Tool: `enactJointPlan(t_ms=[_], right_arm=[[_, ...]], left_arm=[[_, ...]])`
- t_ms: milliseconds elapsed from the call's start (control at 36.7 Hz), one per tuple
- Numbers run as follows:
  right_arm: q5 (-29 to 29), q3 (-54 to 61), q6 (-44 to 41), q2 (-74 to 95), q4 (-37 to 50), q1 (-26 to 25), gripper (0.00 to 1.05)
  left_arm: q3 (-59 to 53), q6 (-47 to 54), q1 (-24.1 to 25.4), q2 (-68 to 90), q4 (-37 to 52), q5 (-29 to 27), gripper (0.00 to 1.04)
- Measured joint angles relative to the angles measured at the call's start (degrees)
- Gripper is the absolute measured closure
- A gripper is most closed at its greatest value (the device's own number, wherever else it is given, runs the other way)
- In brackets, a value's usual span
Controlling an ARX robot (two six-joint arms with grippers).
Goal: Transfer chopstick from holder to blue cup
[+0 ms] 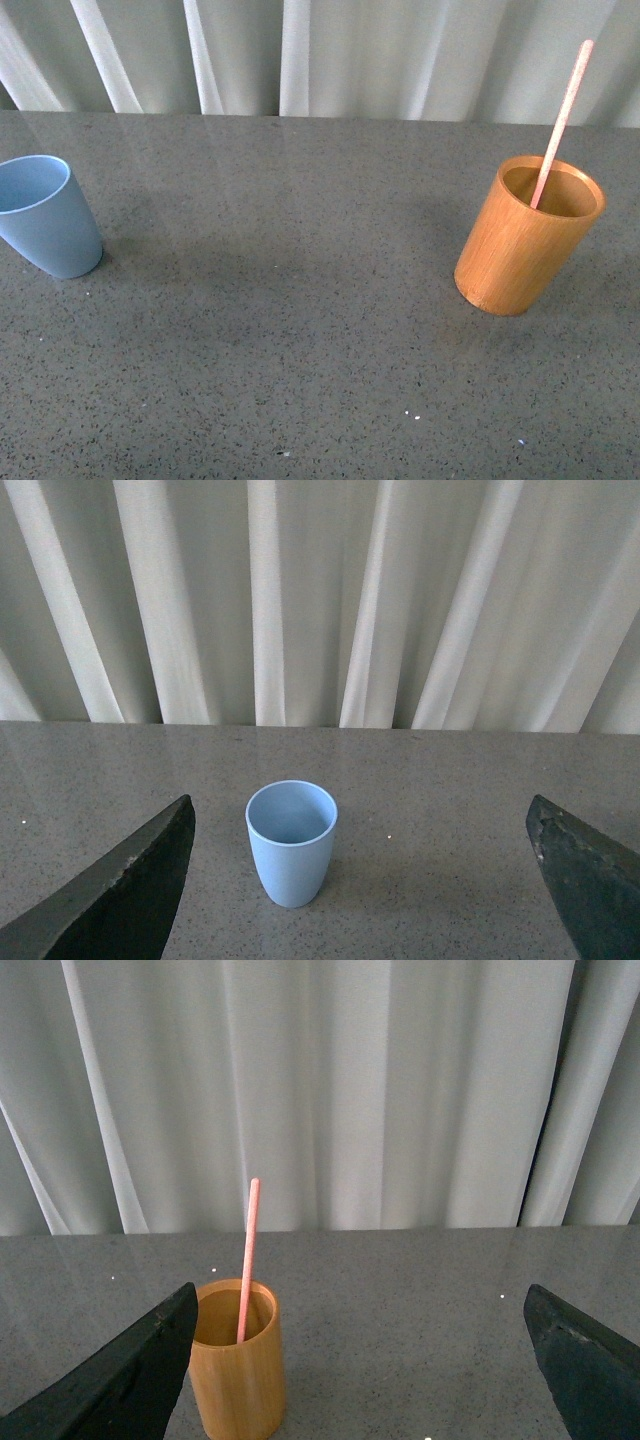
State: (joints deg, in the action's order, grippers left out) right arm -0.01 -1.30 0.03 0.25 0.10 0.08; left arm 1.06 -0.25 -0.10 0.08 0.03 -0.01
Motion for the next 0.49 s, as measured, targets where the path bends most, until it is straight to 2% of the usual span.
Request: enactJointPlan(t_ms=[491], right_arm=[[0.0,0.0,-0.02,0.0,0.0,0.0,0.1]], left_arm=[[0.0,0.0,0.0,0.0,0.0,0.0,0.07]])
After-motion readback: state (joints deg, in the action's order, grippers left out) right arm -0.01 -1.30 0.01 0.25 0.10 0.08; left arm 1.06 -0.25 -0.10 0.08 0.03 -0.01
